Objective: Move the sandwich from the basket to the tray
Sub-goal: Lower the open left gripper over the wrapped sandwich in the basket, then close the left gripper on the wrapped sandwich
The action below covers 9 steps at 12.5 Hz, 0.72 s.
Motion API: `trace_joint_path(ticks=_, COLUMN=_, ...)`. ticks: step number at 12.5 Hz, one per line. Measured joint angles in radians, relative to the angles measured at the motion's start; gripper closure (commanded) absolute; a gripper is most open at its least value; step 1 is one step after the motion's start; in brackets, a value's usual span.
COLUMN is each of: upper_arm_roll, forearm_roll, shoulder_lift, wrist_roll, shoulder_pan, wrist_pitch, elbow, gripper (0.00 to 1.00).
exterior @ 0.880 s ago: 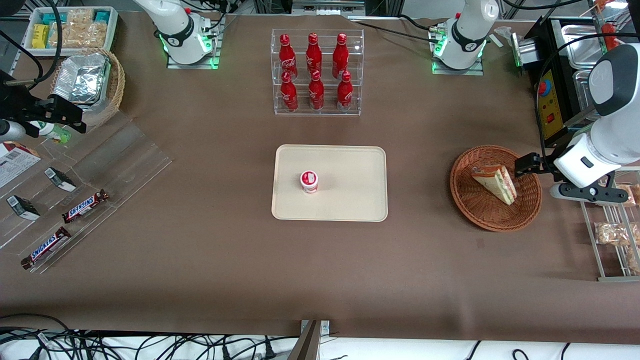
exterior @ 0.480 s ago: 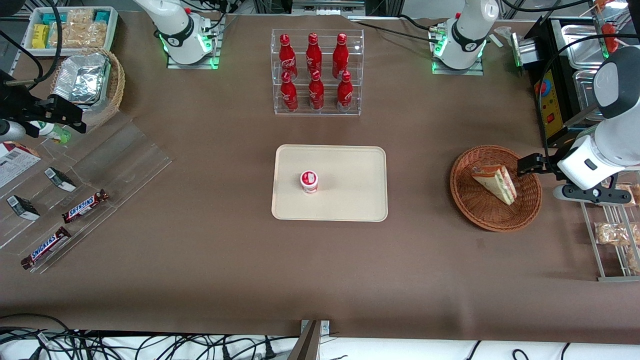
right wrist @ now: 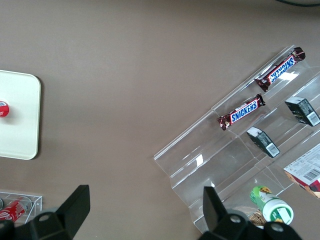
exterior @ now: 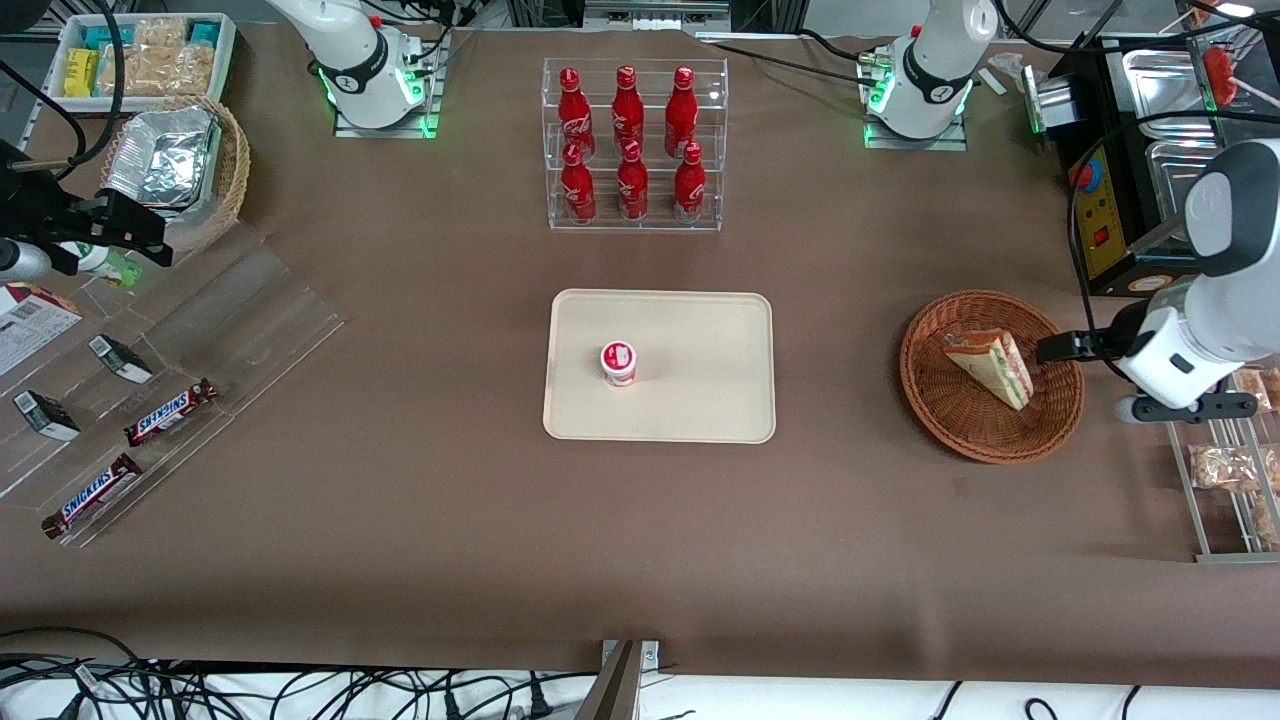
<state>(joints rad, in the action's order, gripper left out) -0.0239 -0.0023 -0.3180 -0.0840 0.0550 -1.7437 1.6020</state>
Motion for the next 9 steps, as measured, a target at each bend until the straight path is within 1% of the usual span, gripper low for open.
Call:
trace_joint_path(ticks=3, upper_arm_roll=0.0, forearm_roll=0.0, shoulder_lift=-0.04, wrist_roll=-0.202, shoulder_pan=0.029, wrist_pitch=-0.028, elbow=0.003, gripper=0.0)
trace_joint_path(ticks=6, upper_arm_roll=0.011, forearm_roll=0.0, shoulder_lift=-0.064, wrist_roll=-0.434, shoulder_pan=0.024, wrist_pitch=-0.164, elbow=0.085, gripper=0.0)
trace_joint_path(ticks=9, upper_arm_roll=0.015, forearm_roll=0.007, shoulder_lift=-0.065, wrist_roll=-0.515, shoulder_pan=0.016, wrist_pitch=-0.271, elbow=0.188, gripper=0.0)
